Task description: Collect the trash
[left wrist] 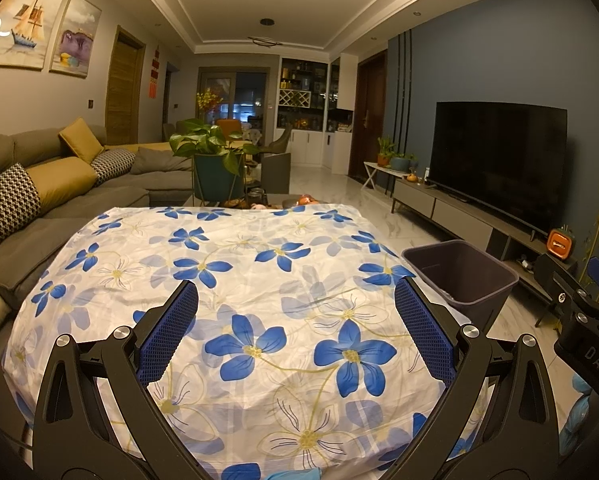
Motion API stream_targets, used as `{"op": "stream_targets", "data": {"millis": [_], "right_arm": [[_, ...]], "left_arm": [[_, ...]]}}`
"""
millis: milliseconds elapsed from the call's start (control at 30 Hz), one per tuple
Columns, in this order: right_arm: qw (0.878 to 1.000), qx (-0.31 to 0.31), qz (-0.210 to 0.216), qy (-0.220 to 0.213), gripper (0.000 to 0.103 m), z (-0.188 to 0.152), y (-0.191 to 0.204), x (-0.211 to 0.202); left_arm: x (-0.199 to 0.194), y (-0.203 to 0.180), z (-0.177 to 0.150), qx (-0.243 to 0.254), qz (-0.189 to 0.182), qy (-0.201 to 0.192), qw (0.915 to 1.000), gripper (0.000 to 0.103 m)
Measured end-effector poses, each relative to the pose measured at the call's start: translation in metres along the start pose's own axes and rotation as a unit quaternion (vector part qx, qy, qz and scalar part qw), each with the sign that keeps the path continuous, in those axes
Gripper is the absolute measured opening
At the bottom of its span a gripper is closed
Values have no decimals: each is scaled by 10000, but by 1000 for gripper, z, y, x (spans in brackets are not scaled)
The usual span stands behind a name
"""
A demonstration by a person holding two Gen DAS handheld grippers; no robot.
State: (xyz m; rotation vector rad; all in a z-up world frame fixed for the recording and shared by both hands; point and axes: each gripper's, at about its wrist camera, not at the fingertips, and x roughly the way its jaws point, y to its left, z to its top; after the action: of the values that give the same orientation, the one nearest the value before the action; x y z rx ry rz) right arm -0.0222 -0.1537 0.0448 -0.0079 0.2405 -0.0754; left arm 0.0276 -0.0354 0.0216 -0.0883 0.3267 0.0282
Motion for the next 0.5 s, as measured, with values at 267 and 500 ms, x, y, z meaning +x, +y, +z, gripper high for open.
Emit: {"op": "stream_targets", "data": {"millis": [267, 500], "right_arm": [[10000, 9, -2, 0, 97, 0, 0, 0], [10000, 18, -3, 3, 97, 0, -1, 0]], "left_arm": [[-1, 0, -1, 11, 18, 4, 10000, 97], [-4, -3, -3, 311, 31, -8, 9995, 84]]}}
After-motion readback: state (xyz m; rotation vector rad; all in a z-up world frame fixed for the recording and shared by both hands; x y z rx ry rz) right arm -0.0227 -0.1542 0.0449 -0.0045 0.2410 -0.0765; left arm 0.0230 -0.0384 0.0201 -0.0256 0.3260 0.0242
